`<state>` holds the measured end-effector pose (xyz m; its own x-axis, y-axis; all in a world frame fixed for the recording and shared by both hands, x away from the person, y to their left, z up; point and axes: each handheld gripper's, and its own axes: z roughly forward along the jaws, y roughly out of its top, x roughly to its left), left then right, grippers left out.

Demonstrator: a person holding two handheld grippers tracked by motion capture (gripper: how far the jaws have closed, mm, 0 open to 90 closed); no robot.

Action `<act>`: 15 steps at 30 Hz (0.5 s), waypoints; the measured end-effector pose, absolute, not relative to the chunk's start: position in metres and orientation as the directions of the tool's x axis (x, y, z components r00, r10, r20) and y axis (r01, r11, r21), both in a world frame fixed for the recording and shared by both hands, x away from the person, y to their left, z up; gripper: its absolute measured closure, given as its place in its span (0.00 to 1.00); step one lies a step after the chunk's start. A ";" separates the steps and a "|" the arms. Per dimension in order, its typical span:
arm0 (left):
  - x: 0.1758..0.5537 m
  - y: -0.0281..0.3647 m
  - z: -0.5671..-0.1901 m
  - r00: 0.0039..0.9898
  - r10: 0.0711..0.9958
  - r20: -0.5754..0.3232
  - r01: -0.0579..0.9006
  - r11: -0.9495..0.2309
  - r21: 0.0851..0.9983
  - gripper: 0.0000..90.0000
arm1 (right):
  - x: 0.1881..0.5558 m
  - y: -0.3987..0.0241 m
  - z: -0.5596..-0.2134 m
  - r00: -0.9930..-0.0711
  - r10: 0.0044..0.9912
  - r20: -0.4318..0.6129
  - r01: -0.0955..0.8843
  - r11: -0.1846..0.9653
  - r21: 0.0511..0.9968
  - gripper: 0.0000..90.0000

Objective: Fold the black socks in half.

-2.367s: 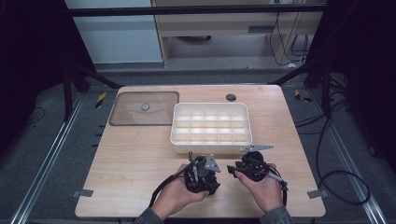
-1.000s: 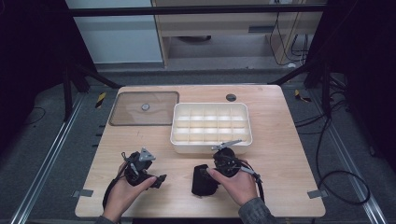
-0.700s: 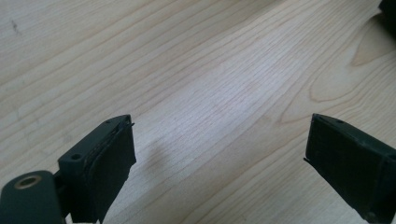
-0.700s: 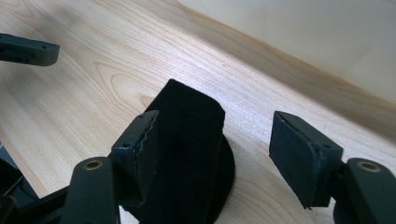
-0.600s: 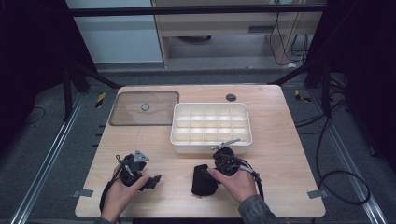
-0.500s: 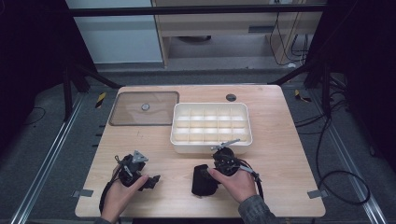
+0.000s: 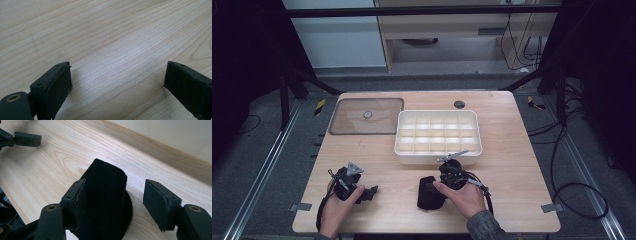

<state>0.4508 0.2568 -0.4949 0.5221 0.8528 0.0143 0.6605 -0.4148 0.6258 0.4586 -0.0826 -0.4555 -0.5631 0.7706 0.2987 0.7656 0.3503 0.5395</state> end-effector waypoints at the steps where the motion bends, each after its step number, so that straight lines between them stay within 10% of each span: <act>1: 0.451 0.257 -0.496 0.519 0.855 0.010 0.662 -0.409 0.629 0.07 | 0.459 -0.083 -0.455 -0.562 0.771 0.300 0.767 0.349 0.539 0.39; 15: 0.449 0.255 -0.499 0.516 0.856 0.014 0.657 -0.407 0.634 0.05 | 0.459 -0.078 -0.462 -0.563 0.768 0.304 0.773 0.361 0.521 0.39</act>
<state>0.4491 0.2553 -0.4992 0.5164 0.8562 0.0138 0.6575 -0.4068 0.6342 0.4588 -0.0785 -0.4621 -0.5635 0.7683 0.3036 0.7734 0.3614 0.5209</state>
